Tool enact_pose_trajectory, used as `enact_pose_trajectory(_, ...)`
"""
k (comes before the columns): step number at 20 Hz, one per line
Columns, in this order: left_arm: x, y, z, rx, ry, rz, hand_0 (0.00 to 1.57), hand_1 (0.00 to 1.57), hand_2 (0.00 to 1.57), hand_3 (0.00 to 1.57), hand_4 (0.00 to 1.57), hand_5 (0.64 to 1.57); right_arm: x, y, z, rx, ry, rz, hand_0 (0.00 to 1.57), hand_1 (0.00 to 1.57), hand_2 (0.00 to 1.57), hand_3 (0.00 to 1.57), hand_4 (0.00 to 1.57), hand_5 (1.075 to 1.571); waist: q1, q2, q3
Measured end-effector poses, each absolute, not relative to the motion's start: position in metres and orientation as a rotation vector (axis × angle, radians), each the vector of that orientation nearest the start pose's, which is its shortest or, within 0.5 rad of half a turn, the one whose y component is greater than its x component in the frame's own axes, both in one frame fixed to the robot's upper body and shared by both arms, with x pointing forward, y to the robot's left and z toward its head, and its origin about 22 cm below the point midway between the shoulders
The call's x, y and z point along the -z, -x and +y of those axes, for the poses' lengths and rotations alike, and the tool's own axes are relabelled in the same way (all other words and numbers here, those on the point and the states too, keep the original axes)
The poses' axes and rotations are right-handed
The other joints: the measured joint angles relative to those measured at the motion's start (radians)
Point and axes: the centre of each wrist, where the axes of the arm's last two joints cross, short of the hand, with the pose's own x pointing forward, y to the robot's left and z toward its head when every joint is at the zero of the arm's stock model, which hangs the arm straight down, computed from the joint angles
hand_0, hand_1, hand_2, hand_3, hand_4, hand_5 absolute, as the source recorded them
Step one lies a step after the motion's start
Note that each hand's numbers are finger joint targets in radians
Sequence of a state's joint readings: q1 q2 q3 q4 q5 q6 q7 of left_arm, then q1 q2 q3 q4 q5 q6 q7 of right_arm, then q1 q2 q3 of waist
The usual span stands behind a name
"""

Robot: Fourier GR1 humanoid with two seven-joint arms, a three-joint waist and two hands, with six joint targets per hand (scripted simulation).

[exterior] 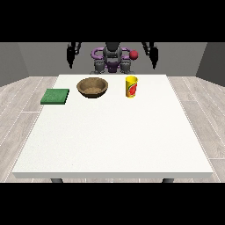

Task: Pick the cup and pour the ball into the bowl, then pick the bowl and place it on the pad

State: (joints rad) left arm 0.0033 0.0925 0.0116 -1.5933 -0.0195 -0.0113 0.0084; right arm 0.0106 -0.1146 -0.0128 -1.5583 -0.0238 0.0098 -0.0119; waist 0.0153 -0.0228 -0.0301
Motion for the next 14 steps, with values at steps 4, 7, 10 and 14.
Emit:
enact_pose_trajectory(4, -0.024, -0.243, 0.255, 0.101, -0.096, -1.597, 0.0, 0.0, 0.0, 0.0, 0.0, 1.557, -0.015, -0.241, -0.266, -0.082, 0.099, -1.572, 0.0, 0.0, 0.0, 0.0, 0.0, 1.569, -0.005, -0.123, 0.0118)
enact_pose_trajectory(7, -0.039, -0.249, 0.253, 0.071, -0.071, -1.614, 0.0, 0.0, 0.0, 0.0, 0.0, 1.558, -0.027, -0.242, -0.277, -0.078, 0.086, -1.577, 0.0, 0.0, 0.0, 0.0, 0.0, 1.569, -0.021, -0.179, 0.0188)
enact_pose_trajectory(10, -0.055, -0.255, 0.264, -0.007, -0.031, -1.632, 0.0, 0.0, 0.0, 0.0, 0.0, 1.554, -0.04, -0.24, -0.3, -0.061, 0.039, -1.582, 0.0, 0.0, 0.0, 0.0, 0.0, 1.57, -0.042, -0.175, 0.0249)
enact_pose_trajectory(14, -0.068, -0.253, 0.27, -0.045, -0.012, -1.68, 0.0, 0.0, 0.0, 0.0, 0.0, 1.544, -0.043, -0.231, -0.321, -0.039, 0.015, -1.621, 0.0, 0.0, 0.0, 0.0, 0.0, 1.57, -0.044, -0.131, 0.0282)
